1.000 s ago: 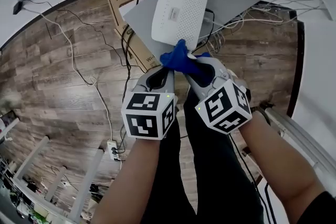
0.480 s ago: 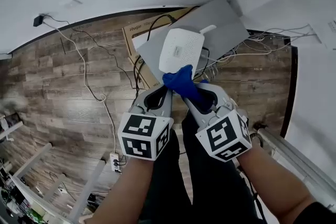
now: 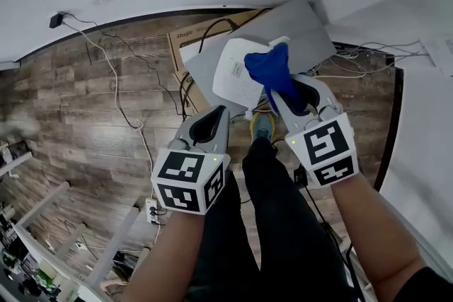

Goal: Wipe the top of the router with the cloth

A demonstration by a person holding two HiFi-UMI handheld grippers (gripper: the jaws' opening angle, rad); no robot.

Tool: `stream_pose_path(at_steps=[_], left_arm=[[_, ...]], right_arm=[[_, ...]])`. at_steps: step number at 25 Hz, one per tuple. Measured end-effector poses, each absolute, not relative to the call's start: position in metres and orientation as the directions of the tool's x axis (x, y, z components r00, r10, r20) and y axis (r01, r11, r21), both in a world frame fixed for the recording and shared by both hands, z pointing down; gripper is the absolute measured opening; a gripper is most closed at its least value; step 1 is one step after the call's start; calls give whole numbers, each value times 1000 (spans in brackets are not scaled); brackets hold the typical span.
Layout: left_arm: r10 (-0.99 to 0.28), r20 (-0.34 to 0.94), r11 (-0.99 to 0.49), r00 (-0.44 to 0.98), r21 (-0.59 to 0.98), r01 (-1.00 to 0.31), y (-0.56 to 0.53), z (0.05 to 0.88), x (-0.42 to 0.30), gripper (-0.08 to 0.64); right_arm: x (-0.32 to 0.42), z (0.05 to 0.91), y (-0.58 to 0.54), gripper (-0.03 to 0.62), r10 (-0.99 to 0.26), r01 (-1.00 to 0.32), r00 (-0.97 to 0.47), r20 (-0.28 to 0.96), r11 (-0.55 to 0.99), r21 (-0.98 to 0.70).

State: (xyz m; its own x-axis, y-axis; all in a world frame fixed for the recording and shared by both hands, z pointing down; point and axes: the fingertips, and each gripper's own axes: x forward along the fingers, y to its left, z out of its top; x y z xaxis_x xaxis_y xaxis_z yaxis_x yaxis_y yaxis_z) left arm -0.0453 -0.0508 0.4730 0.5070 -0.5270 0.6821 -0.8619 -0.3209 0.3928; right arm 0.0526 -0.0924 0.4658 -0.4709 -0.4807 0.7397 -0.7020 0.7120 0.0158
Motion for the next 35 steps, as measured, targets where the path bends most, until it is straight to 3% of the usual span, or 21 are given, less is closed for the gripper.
stream_pose_path(at_steps=[7,13,18,22,35], left_arm=[[-662,602,-376,447,249,-892,-85,323,-43,0],[-850,318,-417,419,79,-906,-147,114,-56,0],[-892,127,-438,434,-7,-899,-125,-13,-83,0],[-894,55,-447,444,-67,-892,-103,-45,-96,0],[-887,-32,-459,461,-52,-887,-98,-71,-105,0]], right_arm=[[66,317,-100,118,-619,-777,-526,583,629,-33],[46,119,-151,117,-818,-849,-508,268,528,2],[20,-1,-126,117,-873,-872,-480,89,486,65],[8,-30,-109,115,-901,-897,-431,49,434,82],[-8,-50,-100,114,-922,-915,-388,9,386,122]])
